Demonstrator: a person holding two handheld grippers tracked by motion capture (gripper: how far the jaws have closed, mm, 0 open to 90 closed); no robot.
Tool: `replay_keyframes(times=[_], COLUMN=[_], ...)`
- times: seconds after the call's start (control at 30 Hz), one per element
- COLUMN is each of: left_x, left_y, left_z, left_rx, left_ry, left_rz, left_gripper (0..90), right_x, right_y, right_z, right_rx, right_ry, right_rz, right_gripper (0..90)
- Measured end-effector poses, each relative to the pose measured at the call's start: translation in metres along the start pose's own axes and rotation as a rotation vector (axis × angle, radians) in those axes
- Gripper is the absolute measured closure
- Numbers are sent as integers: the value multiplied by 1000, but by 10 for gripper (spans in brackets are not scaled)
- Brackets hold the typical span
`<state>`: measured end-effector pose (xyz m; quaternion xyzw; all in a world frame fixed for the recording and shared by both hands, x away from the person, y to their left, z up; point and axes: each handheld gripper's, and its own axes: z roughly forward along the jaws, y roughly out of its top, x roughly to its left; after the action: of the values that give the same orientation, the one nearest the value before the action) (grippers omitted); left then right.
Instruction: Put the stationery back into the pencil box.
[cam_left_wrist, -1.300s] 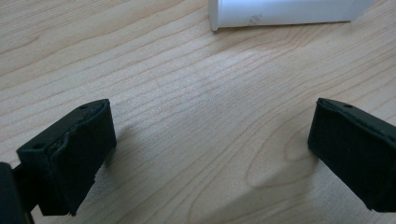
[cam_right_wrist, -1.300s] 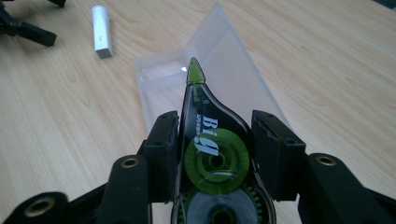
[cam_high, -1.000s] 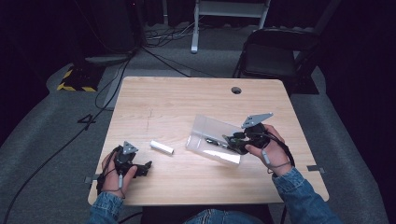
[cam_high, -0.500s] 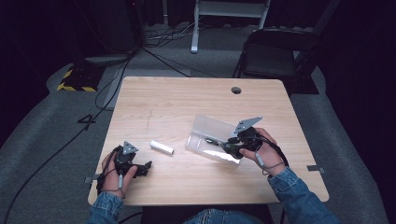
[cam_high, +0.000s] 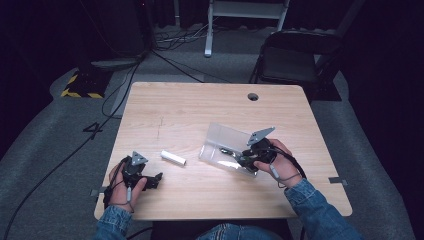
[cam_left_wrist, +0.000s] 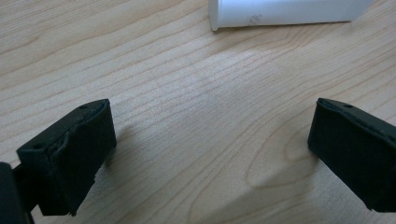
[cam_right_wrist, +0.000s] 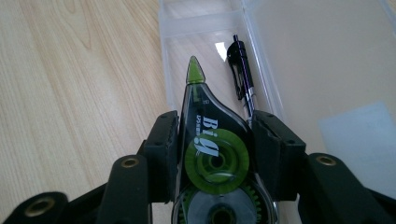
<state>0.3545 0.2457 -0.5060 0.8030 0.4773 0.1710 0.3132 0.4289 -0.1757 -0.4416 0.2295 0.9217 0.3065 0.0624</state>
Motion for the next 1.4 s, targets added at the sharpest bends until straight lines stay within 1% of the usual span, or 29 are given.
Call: replay_keyframes(times=[0.1, 0.2, 0.37, 0.57, 0.67, 0.7, 0.8, 0.97, 1.23, 1.4], left_x=[0, 0, 0, 0, 0, 0, 0, 0, 0, 0], left_y=[0, 0, 0, 0, 0, 0, 0, 0, 0, 0], left_z=[0, 0, 0, 0, 0, 0, 0, 0, 0, 0], left_rx=[0, 0, 0, 0, 0, 0, 0, 0, 0, 0], left_ry=[0, 0, 0, 0, 0, 0, 0, 0, 0, 0], left_rz=[0, 0, 0, 0, 0, 0, 0, 0, 0, 0], left_gripper=[13, 13, 13, 13, 13, 13, 13, 13, 13, 13], right_x=[-1, -1, -2, -1, -3, -2, -2, -3, -3, -4], right_y=[-1, -1, -2, -3, -4, -3, -4, -4, -6, -6], right_z=[3, 5, 9, 12, 13, 14, 15, 17, 18, 20], right_rx=[7, 8, 15, 28, 29, 27, 33, 42, 52, 62], right_ry=[-1, 0, 2, 1, 1, -1, 0, 9, 21, 40], right_rz=[-10, -6, -16, -12, -18, -7, -10, -16, -9, -2], right_gripper=[538, 538, 538, 537, 538, 538, 537, 537, 536, 535])
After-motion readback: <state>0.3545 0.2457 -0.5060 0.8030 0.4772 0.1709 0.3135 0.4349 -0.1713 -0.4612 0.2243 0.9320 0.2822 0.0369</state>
